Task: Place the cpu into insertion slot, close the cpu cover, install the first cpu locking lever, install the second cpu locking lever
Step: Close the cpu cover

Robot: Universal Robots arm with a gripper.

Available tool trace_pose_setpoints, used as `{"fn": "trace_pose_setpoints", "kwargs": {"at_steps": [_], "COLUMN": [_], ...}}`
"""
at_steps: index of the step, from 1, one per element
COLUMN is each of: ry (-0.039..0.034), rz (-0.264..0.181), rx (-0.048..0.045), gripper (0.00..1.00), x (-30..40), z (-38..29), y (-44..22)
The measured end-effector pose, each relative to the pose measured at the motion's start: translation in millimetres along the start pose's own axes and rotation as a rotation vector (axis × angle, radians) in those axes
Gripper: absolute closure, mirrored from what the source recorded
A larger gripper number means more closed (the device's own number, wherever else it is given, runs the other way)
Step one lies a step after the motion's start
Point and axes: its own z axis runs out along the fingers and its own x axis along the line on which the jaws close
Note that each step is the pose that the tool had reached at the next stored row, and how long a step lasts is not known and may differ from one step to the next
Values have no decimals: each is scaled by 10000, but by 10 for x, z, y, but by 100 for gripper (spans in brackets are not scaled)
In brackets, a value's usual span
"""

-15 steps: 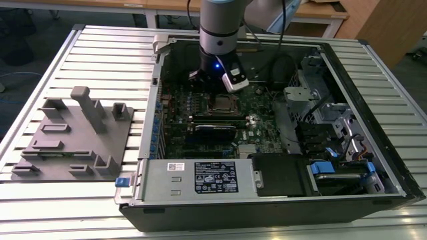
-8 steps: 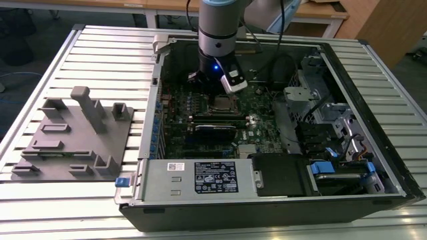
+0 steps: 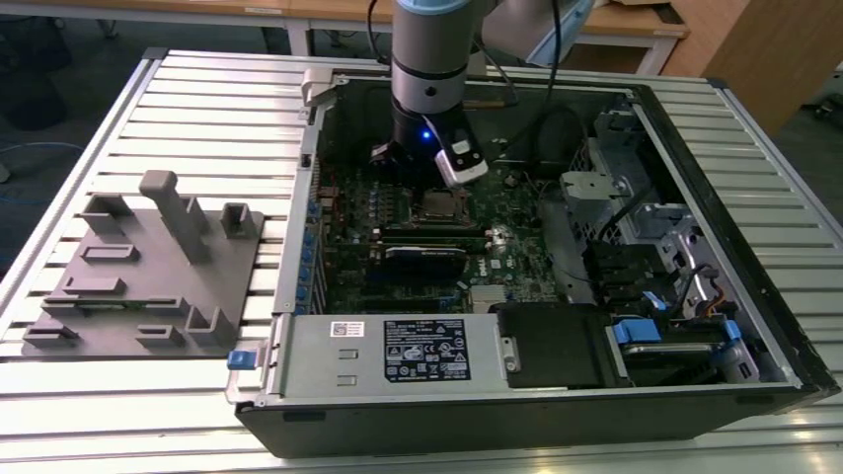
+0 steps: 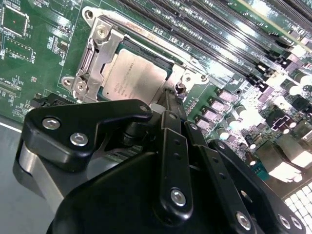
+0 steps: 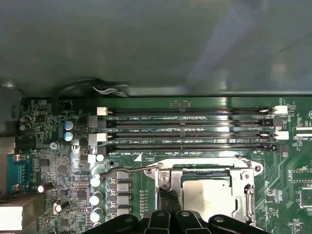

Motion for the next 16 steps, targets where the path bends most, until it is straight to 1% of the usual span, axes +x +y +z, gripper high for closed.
{"fn": "trace_pose_setpoints", "kwargs": {"at_steps": [6,9,11,16], "ry": [-4,-13,-5,-5], "rz": [0,0,0,0], "rx": [-3,0,15,15], "gripper": [90,90,90,90], "x": [1,-1,0,-1], "z": [8,-5,-32,-114], "y": [0,3,2,5]}}
